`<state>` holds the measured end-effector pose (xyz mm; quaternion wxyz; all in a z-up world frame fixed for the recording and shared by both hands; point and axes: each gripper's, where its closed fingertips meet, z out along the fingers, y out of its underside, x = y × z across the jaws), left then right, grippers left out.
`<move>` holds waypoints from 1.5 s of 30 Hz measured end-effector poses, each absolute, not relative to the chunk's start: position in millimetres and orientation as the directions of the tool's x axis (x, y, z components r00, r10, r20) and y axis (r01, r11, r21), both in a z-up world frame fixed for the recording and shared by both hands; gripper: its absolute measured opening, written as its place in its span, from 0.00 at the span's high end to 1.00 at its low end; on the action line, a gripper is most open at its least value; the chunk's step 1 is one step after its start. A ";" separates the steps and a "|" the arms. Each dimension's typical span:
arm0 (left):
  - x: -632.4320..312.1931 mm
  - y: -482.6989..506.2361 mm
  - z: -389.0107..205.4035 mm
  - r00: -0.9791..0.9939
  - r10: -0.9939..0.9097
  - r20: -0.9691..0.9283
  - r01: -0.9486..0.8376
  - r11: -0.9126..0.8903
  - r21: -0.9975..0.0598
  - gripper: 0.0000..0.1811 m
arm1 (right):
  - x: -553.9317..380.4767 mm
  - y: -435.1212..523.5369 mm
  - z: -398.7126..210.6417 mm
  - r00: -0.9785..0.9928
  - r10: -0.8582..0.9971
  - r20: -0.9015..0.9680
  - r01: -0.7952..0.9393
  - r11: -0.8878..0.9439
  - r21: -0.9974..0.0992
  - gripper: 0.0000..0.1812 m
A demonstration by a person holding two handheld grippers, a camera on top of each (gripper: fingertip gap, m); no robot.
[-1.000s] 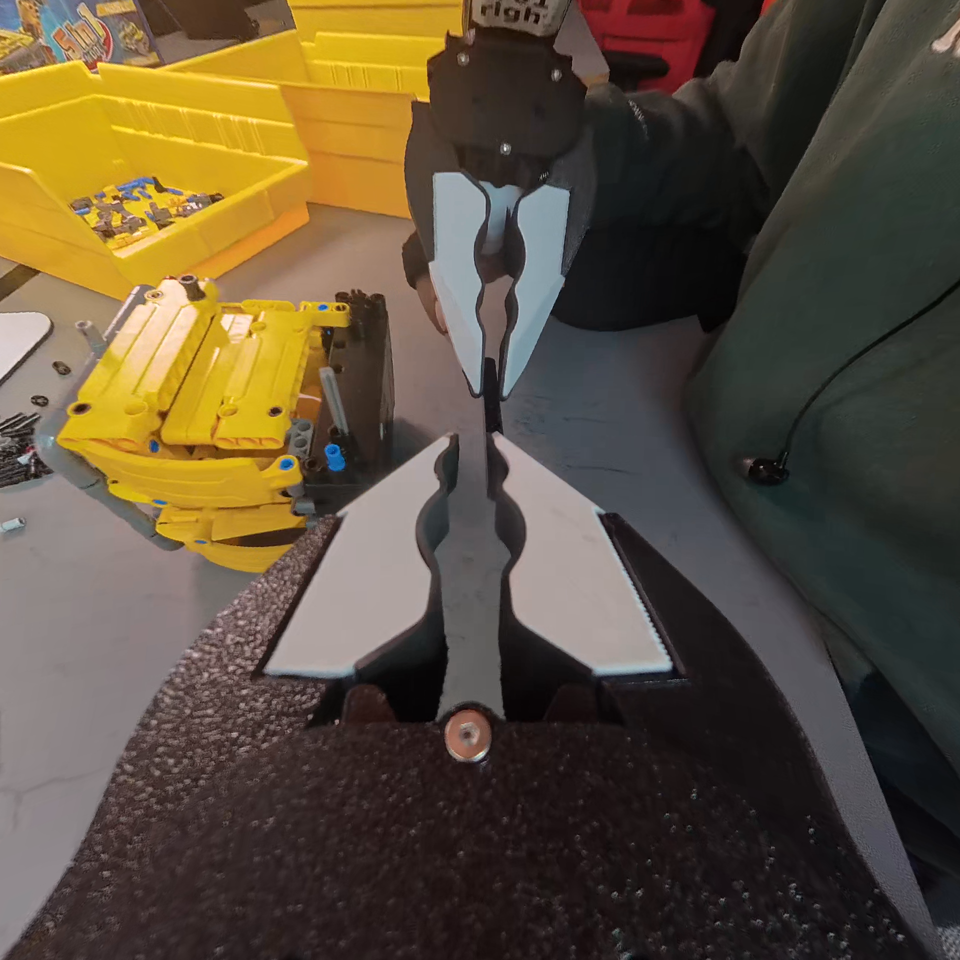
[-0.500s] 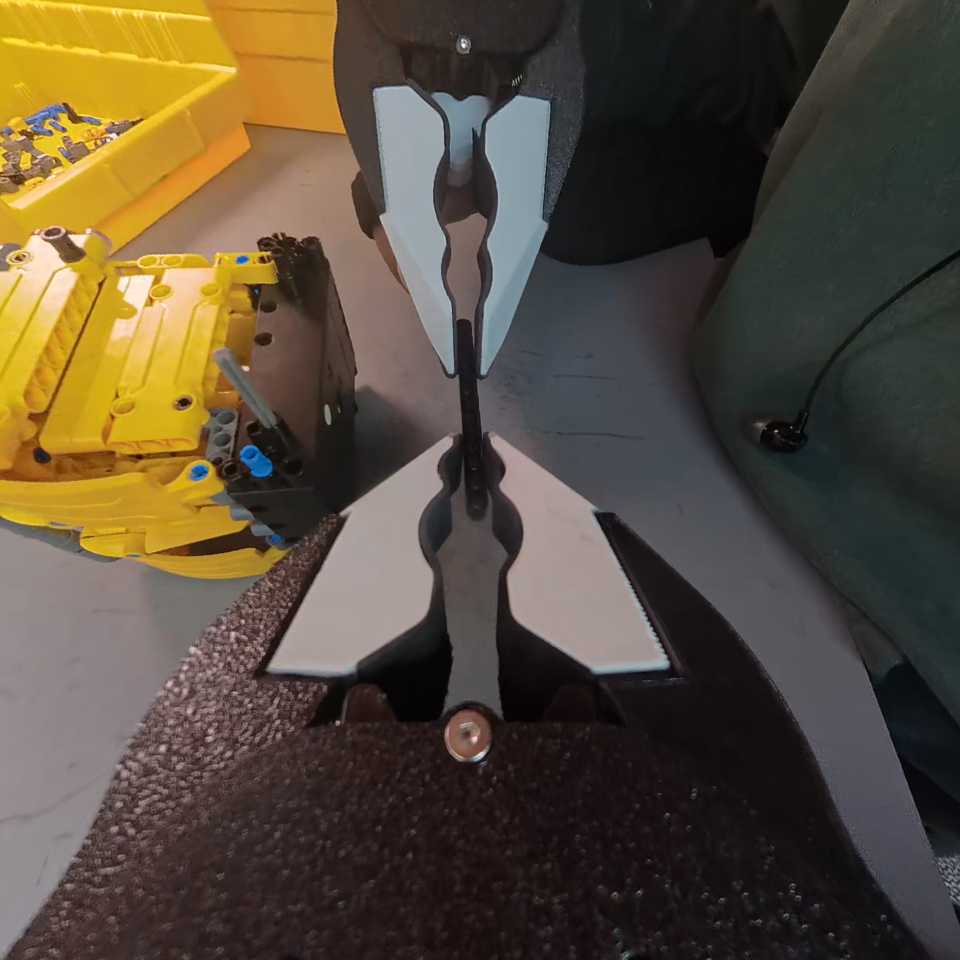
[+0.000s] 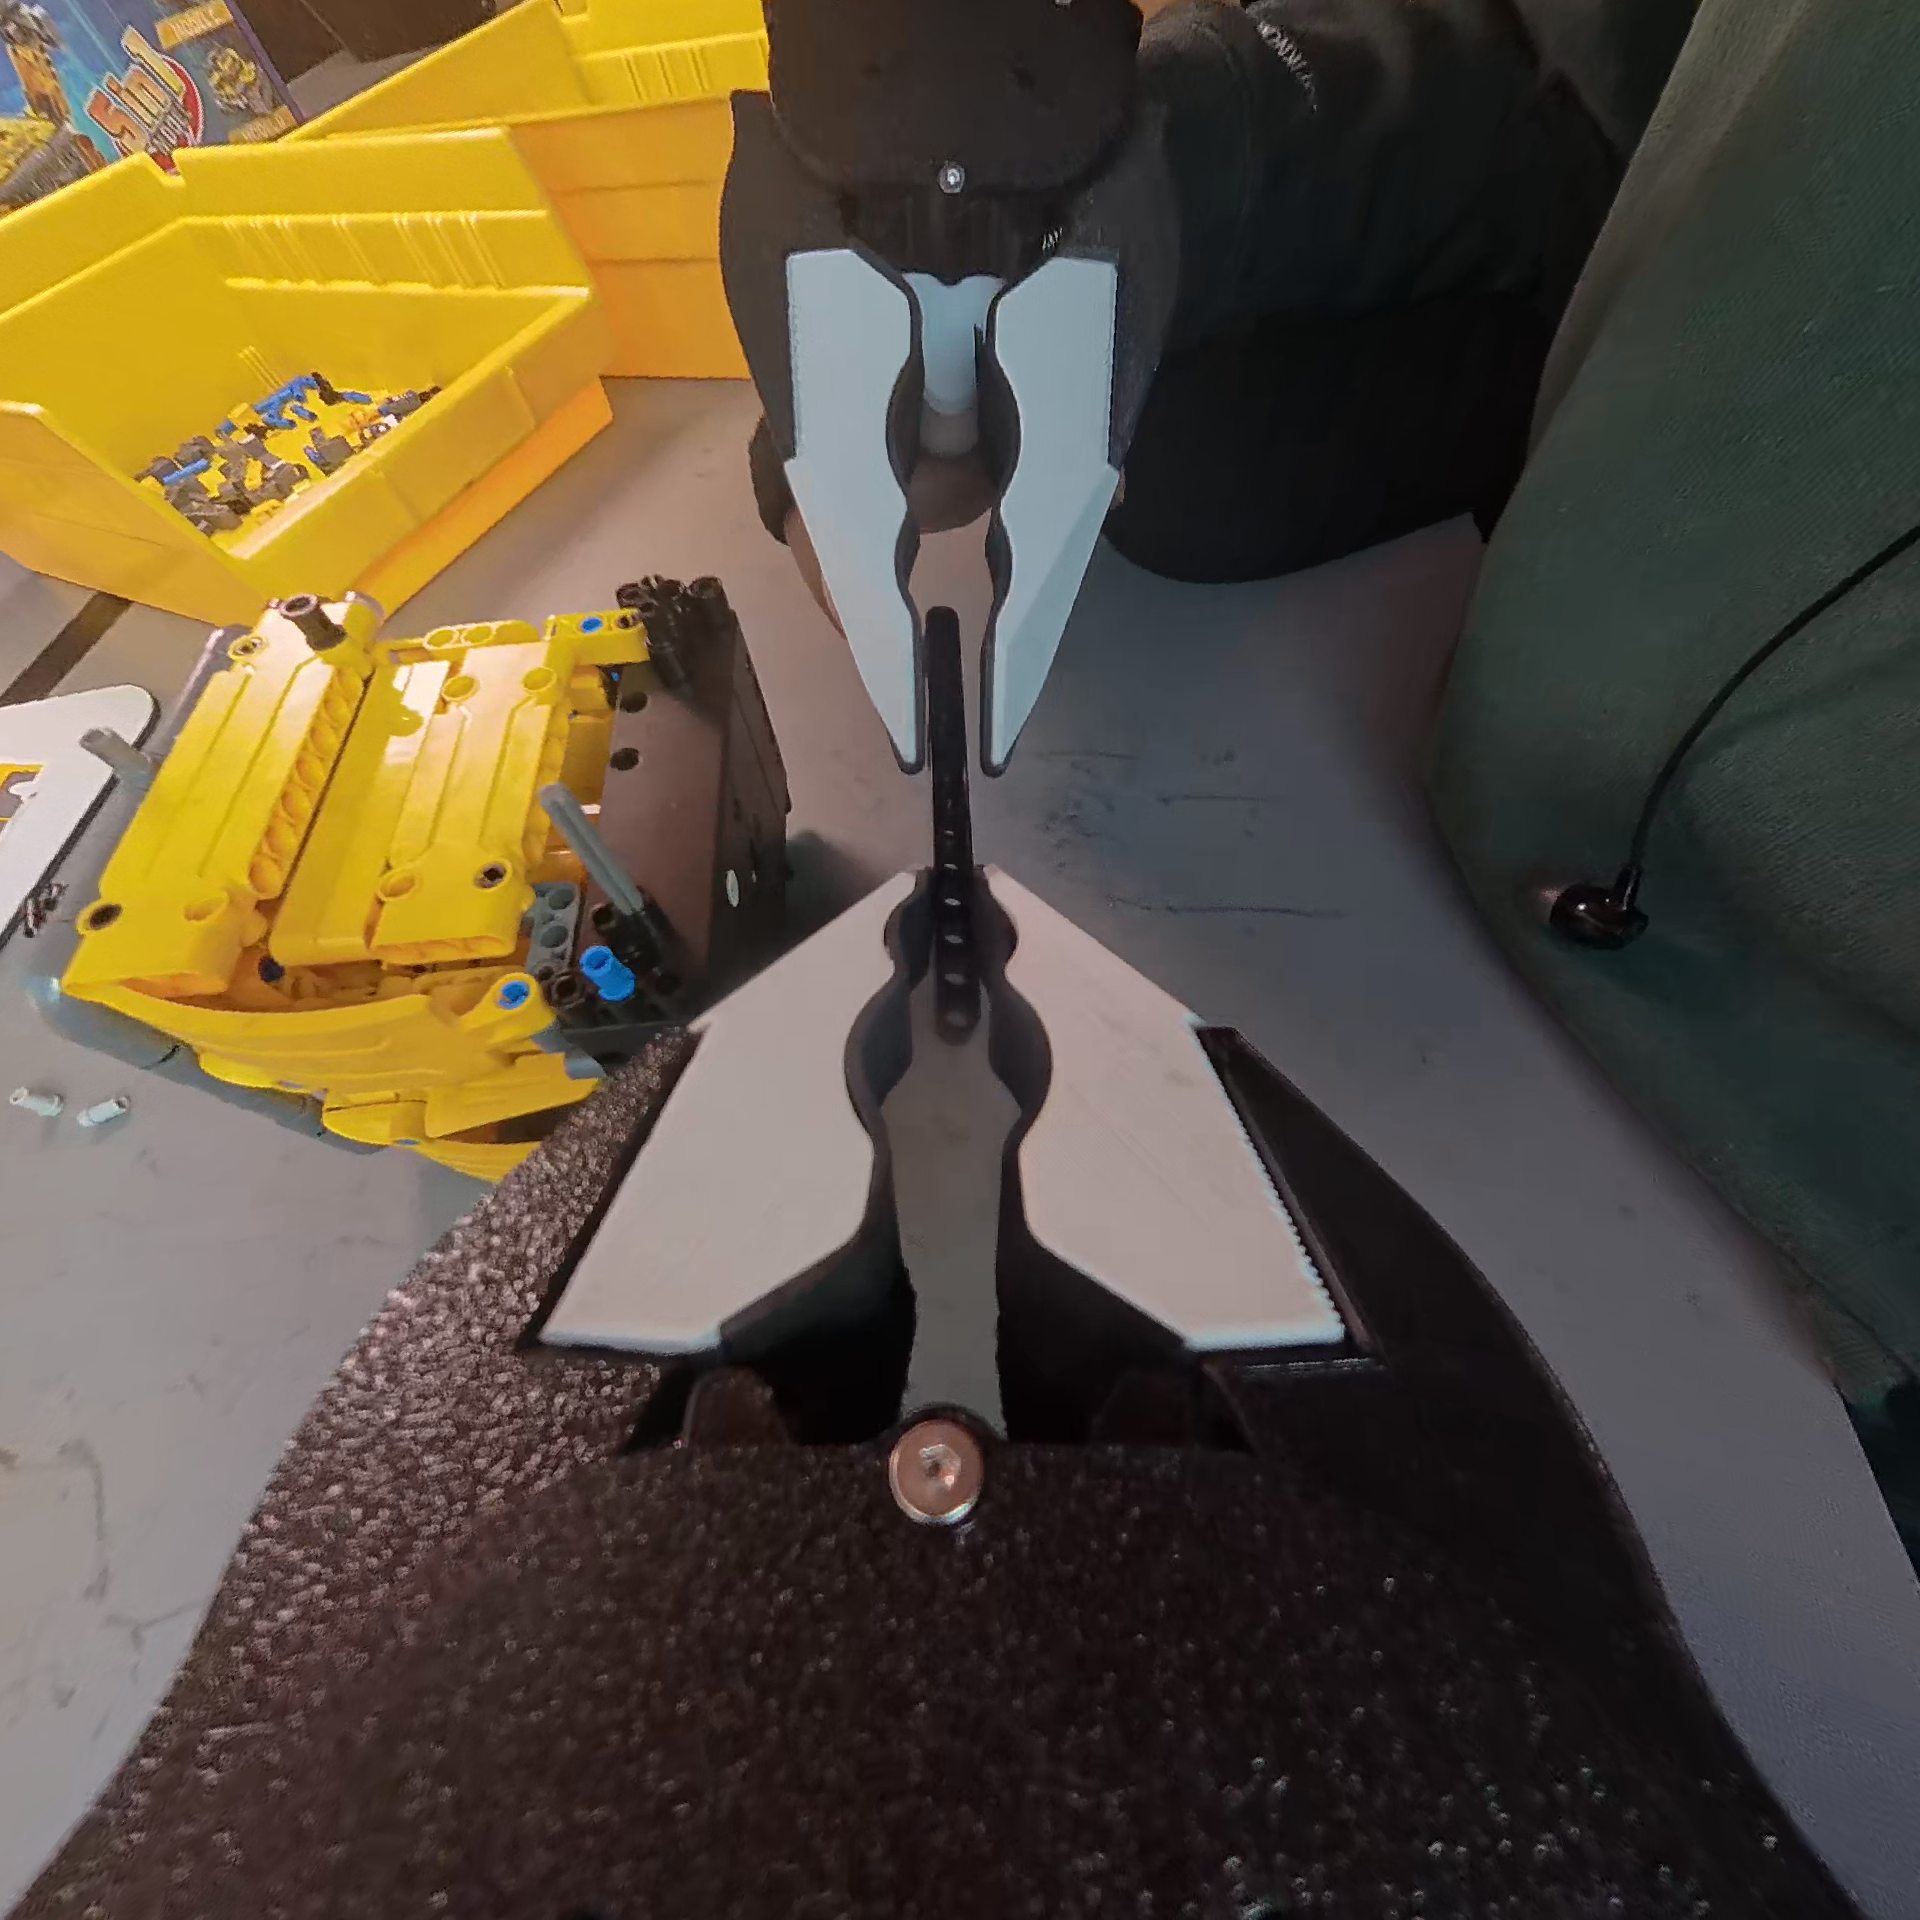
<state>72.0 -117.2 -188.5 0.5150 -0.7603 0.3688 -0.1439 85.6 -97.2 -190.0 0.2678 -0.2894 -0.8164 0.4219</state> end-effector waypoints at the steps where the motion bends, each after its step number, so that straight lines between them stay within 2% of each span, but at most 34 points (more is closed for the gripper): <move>1: 72.7 -117.6 -186.0 0.684 -0.711 -0.164 -0.408 -0.185 -0.894 0.97 | 85.6 -97.4 -188.8 -0.689 0.696 0.204 0.234 0.480 -0.845 0.96; 6: 73.6 -118.4 -186.5 0.679 -0.718 -0.154 -0.399 -0.185 -0.898 0.97 | 86.0 -97.7 -183.9 -0.692 0.689 0.217 0.207 0.477 -0.854 0.96; 15: 74.9 -118.6 -210.0 0.663 -0.730 -0.164 -0.480 -0.248 -0.841 0.97 | 87.3 -98.3 -201.6 -0.709 0.674 0.207 0.251 0.515 -0.820 0.96; 22: 70.0 -118.6 -193.7 0.682 -0.713 -0.163 -0.431 -0.212 -0.877 0.96 | 84.9 -96.7 -188.8 -0.695 0.693 0.194 0.229 0.469 -0.853 0.96; 26: 64.5 -119.3 -181.6 0.704 -0.693 -0.154 -0.389 -0.196 -0.900 1.00 | 83.6 -97.6 -183.0 -0.690 0.703 0.173 0.227 0.437 -0.870 0.96; 32: 62.1 -119.2 -172.0 0.716 -0.676 -0.172 -0.376 -0.167 -0.911 1.00 | 80.2 -98.1 -167.3 -0.670 0.720 0.179 0.195 0.404 -0.894 0.96; 37: 62.1 -121.0 -165.6 0.718 -0.674 -0.173 -0.361 -0.147 -0.921 0.88 | 81.2 -98.4 -156.2 -0.666 0.726 0.175 0.168 0.373 -0.912 0.96; 40: 65.0 -120.9 -164.9 0.712 -0.675 -0.194 -0.377 -0.135 -0.916 0.96 | 82.6 -102.1 -149.9 -0.674 0.720 0.168 0.146 0.352 -0.924 0.96; 45: 65.2 -120.2 -160.3 0.714 -0.671 -0.199 -0.374 -0.125 -0.919 0.96 | 82.2 -100.5 -146.1 -0.669 0.719 0.187 0.133 0.364 -0.922 0.96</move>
